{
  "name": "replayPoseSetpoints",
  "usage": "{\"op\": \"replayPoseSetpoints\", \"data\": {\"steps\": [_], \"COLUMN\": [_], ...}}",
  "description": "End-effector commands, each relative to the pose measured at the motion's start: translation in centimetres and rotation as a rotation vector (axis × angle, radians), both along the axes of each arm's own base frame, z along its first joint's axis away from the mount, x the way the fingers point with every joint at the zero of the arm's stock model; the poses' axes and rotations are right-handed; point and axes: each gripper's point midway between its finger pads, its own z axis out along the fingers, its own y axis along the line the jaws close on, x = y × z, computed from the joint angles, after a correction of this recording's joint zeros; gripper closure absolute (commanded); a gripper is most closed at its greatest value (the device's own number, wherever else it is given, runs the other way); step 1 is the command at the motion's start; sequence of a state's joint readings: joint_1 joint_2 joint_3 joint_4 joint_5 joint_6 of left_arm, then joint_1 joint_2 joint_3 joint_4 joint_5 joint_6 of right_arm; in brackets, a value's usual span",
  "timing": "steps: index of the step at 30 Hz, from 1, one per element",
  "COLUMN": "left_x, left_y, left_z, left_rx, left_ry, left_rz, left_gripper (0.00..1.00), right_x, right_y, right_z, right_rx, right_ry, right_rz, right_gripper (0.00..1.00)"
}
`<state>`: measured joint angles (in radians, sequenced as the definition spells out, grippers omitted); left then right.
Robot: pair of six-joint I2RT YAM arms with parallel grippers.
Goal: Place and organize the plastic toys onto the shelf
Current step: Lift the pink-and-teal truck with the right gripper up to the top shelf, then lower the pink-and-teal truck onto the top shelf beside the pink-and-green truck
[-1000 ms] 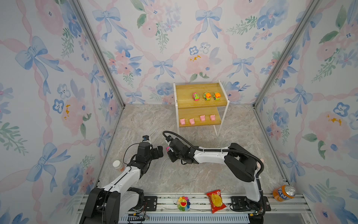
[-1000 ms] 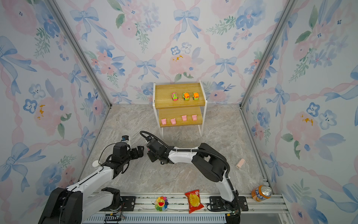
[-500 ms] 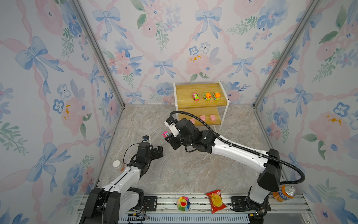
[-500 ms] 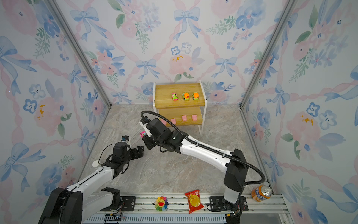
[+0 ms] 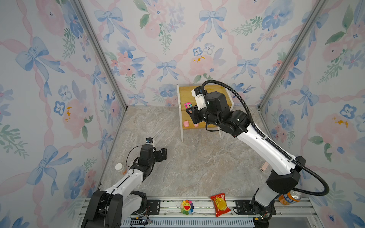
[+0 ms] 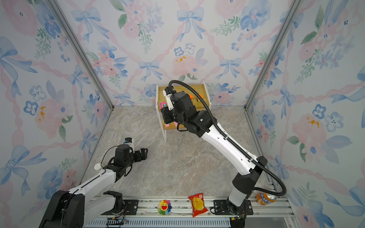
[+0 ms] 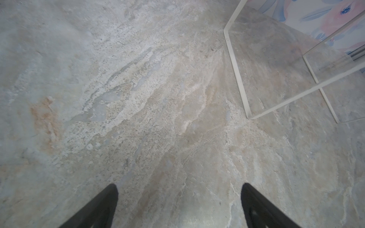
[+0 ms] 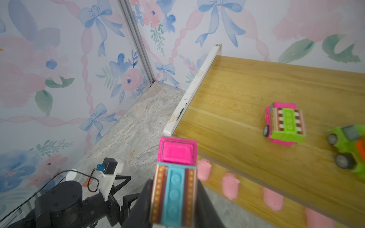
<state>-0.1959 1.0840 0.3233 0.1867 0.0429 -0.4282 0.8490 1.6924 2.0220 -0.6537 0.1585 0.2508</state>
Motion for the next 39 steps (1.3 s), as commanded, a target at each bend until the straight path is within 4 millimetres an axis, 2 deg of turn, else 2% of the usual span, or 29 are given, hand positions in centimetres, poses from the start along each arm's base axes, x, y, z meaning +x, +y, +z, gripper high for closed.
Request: {"op": "replayPoseSetpoints", "data": {"steps": [1,7,13,18,30,39], "left_x": [-0.2,-0.3,-0.2,-0.3,-0.2,-0.2], "left_y": [0.0,0.0,-0.1,-0.1,-0.1,-0.1], "left_z": [-0.4,-0.5,-0.4,-0.5,-0.6,-0.7], "left_rx": [-0.007,-0.007,-0.008,-0.008,-0.005,-0.006], "left_ry": [0.003,0.005,0.002,0.004,0.007,0.01], "left_rz": [-0.01,-0.01,-0.013,-0.014,-0.013,-0.012], "left_gripper": [0.02,0.02,0.02,0.02,0.02,0.02], "right_x": [1.2,4.0,5.8,7.0,8.0,8.3], "right_y": [-2.5,-3.7,-2.0,-0.8,-0.4,-0.1], "right_z": [2.0,2.4,2.0,1.0,-2.2,-3.2], "right_rx": [0.008,0.015,0.003,-0.019,-0.084,-0.108], "right_ry": [-0.031,-0.032,-0.008,0.008,0.052,0.059], "right_rz": [-0.111,-0.225,-0.228,-0.228,-0.245,-0.247], "right_gripper": [0.71,0.75,0.78,0.79,0.78,0.76]}}
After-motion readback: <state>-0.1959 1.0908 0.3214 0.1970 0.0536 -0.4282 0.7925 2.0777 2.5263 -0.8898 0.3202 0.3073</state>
